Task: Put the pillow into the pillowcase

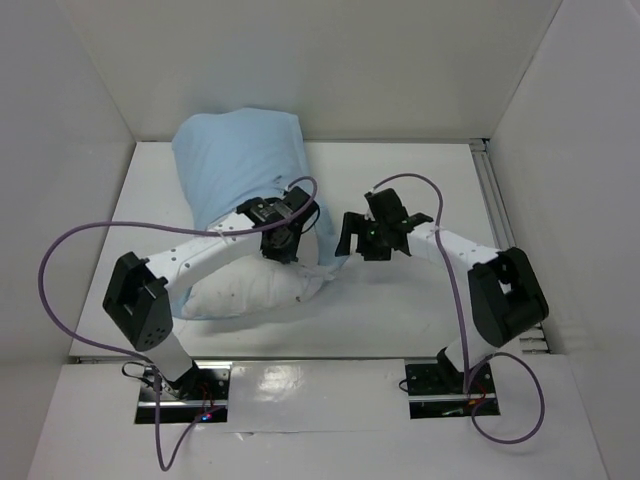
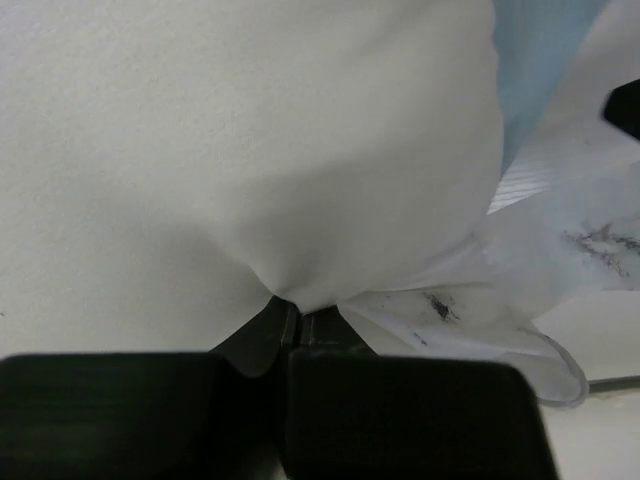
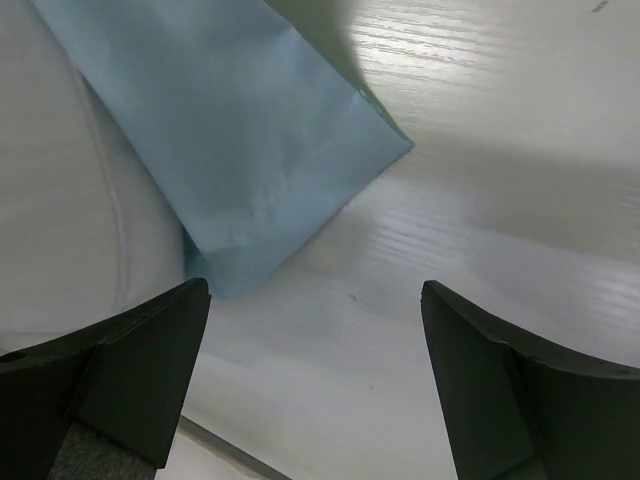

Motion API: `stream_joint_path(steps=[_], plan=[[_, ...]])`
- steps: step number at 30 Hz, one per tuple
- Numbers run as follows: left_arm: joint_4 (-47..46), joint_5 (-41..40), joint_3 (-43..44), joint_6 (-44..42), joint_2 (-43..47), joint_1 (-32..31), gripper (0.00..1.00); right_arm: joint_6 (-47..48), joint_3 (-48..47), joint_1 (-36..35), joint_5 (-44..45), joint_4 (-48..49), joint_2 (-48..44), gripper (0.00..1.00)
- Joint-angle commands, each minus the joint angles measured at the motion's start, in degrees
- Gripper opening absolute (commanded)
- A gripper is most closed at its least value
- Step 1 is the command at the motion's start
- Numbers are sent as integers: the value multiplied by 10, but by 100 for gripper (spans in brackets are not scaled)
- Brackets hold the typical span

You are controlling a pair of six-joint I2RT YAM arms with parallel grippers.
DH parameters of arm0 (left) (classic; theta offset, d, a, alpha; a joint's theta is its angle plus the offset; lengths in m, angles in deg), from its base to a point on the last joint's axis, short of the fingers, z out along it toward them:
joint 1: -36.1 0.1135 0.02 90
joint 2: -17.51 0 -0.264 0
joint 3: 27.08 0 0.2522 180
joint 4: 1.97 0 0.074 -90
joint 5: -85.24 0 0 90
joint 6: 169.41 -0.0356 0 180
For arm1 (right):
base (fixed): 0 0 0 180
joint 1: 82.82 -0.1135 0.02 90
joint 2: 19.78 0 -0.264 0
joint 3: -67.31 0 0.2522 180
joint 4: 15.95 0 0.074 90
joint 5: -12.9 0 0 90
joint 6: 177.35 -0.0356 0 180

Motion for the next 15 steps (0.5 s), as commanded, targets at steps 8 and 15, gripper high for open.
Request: stream_joint_path(steps=[8,15], plan=[[-42,84,16,-39,83,95,0,35,-99,-53,-52,82,121,94],[-42,90,27,-34,88,105,0,-16,-91,-63,-134,227,150,76]])
